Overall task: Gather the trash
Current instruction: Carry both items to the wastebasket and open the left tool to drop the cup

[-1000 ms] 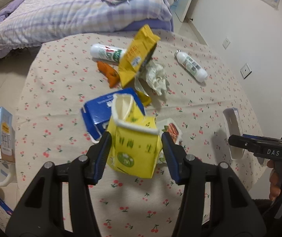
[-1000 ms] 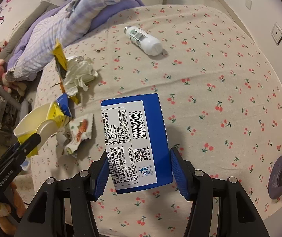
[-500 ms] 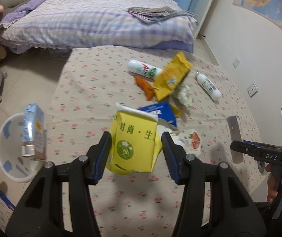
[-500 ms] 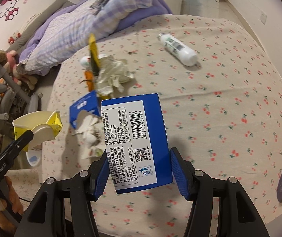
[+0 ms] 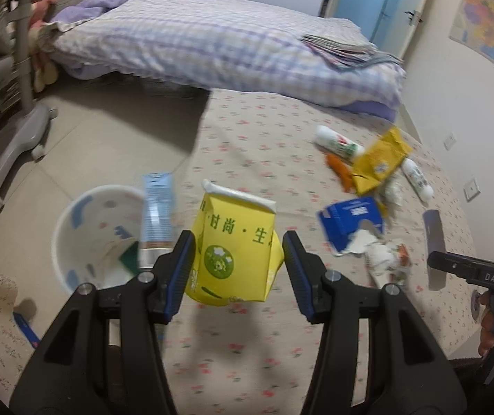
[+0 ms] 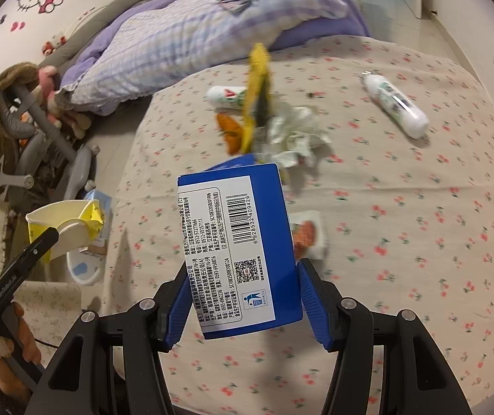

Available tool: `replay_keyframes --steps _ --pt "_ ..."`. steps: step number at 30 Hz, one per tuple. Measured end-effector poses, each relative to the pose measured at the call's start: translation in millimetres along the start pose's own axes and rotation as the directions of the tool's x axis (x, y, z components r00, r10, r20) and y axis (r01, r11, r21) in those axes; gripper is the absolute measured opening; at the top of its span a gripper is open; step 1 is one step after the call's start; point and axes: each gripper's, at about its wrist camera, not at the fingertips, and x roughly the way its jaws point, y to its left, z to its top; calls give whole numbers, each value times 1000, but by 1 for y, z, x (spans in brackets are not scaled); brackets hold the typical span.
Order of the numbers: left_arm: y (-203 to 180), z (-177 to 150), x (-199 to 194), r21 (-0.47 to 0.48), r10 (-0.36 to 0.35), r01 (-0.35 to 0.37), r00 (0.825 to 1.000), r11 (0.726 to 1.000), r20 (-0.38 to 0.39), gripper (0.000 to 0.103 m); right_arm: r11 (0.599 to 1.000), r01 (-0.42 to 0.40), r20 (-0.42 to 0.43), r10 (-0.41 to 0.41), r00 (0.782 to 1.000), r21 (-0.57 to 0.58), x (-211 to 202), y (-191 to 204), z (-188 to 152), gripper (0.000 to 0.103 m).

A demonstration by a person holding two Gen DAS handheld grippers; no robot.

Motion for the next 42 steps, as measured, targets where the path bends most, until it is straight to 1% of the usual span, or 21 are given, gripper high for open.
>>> replay_keyframes --steps 5,10,13,16,23,25,26,27,29,33,36,40,42 --pt "38 1 5 -51 52 -52 999 997 -4 54 999 -26 -6 25 1000 -37 12 30 5 59" --pt "71 0 13 -106 73 -75 997 992 -21 54 995 -47 -14 46 999 -89 26 66 8 59" --pt "86 1 16 -118 99 -101 995 988 -24 54 992 -55 -20 53 998 -116 37 86 9 59" --pt "100 2 20 -145 98 -101 995 984 -27 54 988 -63 -27 60 998 -138 49 104 10 59" --pt "118 -2 35 -145 110 -114 993 983 -31 54 978 -91 -44 84 995 -185 75 145 13 59" --pt "123 -2 38 -146 104 -108 994 983 -40 57 975 -93 -45 86 995 -200 84 158 16 59" --pt "126 -3 40 -152 99 -107 993 983 -57 63 974 -93 -45 85 995 -207 87 163 17 59" --pt "128 -4 42 -162 95 -106 993 981 -75 73 972 -90 -45 83 996 -215 92 168 18 59" --pt "134 -7 40 -185 109 -123 990 975 -86 81 969 -84 -47 75 996 -232 102 177 21 59" --pt "144 -9 31 -196 138 -153 987 969 -86 84 965 -85 -60 72 996 -247 127 192 27 59" --pt "154 -12 25 -198 185 -203 977 959 -105 85 964 -97 -66 83 994 -249 146 206 30 59" --pt "168 -16 20 -204 228 -250 965 946 -127 85 957 -126 -84 107 991 -261 167 228 29 59" --pt "174 -18 19 -219 233 -259 963 941 -139 85 952 -142 -94 120 988 -271 175 241 25 59"
